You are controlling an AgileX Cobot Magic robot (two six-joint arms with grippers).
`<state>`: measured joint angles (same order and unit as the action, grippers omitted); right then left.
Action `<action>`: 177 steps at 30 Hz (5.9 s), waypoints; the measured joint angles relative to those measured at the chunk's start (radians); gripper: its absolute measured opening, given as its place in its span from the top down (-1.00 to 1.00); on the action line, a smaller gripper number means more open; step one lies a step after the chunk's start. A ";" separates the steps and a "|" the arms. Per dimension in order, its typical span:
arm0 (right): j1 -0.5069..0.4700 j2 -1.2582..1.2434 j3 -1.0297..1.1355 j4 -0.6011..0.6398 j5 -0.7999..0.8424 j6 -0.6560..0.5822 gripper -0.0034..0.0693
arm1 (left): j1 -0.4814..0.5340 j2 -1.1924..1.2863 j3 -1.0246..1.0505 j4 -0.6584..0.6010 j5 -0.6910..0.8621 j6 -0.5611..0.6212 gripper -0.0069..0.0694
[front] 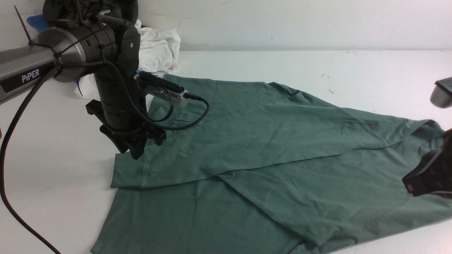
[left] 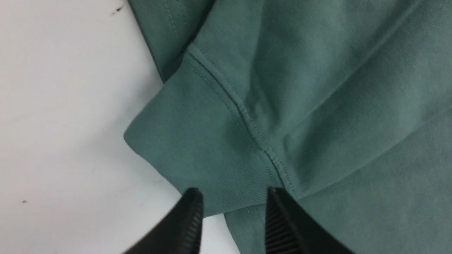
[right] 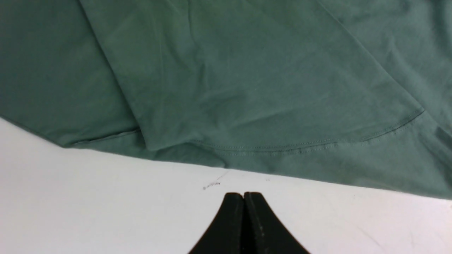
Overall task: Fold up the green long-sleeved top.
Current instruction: Use the left arm to drag and drop the cuff onto the cuff closest to the left arm, then use both arms simultaneously to clamp the lower edge of the clothing fabric, then use both arms to drag the lower edge of the fabric forward and fold it over the upper edge
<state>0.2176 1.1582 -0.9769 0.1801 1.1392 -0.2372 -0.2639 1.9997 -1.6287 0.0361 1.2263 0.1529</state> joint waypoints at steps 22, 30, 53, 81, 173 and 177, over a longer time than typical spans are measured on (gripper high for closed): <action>0.357 0.000 -0.031 -0.094 0.107 0.064 0.30 | -0.348 -0.543 0.722 0.109 -0.028 0.126 -0.35; 0.357 0.000 0.008 -0.097 0.107 0.067 -0.22 | -0.349 -0.529 0.859 0.179 -0.288 0.225 -0.35; 0.357 0.000 0.009 -0.136 0.106 0.070 -0.27 | -0.349 -0.315 0.814 0.356 -0.376 0.090 0.43; 0.117 0.587 0.073 -0.505 -0.153 0.272 -0.28 | -0.227 -0.489 0.789 0.138 -0.346 0.196 0.80; -0.251 1.358 -1.330 -0.191 -0.203 -0.019 0.62 | 0.010 0.424 -0.478 0.575 -0.682 -0.145 0.61; -0.253 1.327 -1.342 -0.195 -0.172 0.048 0.24 | 0.002 0.405 -0.478 0.593 -0.625 -0.210 0.25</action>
<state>-0.0350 2.4854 -2.3192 -0.0152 0.9672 -0.1895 -0.2617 2.4049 -2.1070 0.6287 0.6009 -0.0572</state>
